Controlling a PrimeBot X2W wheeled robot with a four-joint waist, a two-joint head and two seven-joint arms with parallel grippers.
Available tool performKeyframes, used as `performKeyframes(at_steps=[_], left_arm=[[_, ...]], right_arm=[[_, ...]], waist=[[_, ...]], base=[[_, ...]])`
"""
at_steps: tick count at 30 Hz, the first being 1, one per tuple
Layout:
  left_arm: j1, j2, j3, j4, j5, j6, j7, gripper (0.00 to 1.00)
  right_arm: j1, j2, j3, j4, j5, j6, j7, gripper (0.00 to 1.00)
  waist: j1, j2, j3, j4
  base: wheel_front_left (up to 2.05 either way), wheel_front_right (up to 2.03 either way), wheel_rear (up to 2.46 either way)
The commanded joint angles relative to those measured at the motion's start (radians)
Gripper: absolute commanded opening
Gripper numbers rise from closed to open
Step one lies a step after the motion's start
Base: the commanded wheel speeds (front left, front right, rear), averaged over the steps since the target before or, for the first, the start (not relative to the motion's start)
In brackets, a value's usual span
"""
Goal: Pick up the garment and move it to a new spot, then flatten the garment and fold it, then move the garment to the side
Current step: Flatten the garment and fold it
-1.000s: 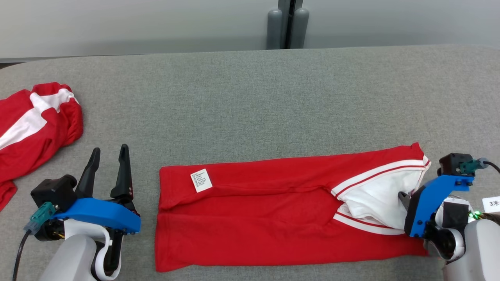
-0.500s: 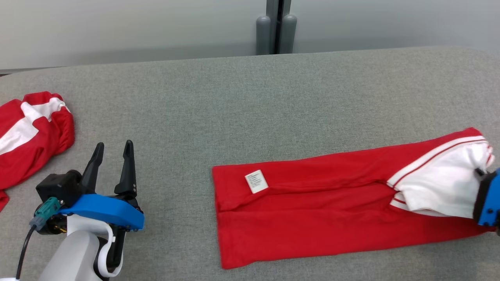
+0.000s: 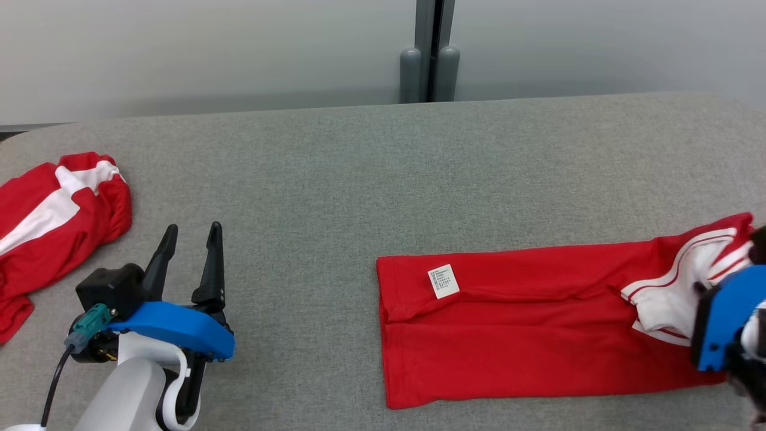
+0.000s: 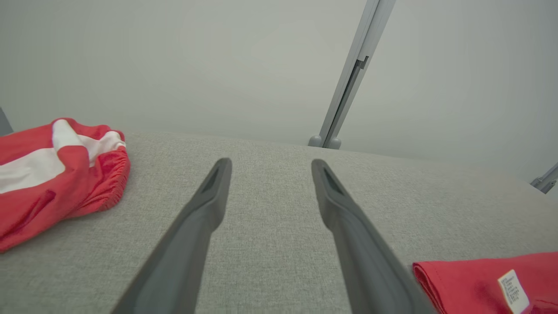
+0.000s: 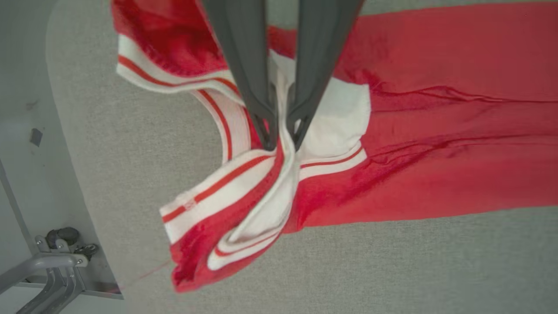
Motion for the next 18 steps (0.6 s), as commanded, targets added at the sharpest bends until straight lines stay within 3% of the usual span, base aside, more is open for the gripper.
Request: performKeyframes(at_steps=[1,6,11,18], left_arm=[[0.011,0.002,-0.005,0.0,-0.002,-0.005,0.003,1.0],[0.009,-0.001,-0.013,0.001,-0.005,-0.004,0.013,1.0],[-0.002,-0.006,-0.026,0.006,-0.004,-0.01,0.016,1.0],[-0.012,-0.019,-0.042,0.018,-0.003,-0.019,0.014,1.0]], right_arm=[[0.018,0.014,0.036,-0.021,0.012,0.001,0.01,0.0],[0.04,0.073,0.236,-0.088,0.026,0.001,0.022,0.0],[-0.004,0.114,0.452,-0.053,0.047,0.001,-0.008,0.0],[-0.08,0.151,0.579,0.102,0.048,0.001,-0.072,0.0]], waist=[[-0.0001,0.0,-0.003,0.003],[-0.0001,0.0,-0.012,0.019],[-0.0001,0.0,-0.017,0.037],[-0.0001,0.0,-0.019,0.071]], base=[[0.0,0.0,0.0],[0.0,0.0,0.0],[0.0,0.0,0.0],[0.0,0.0,0.0]])
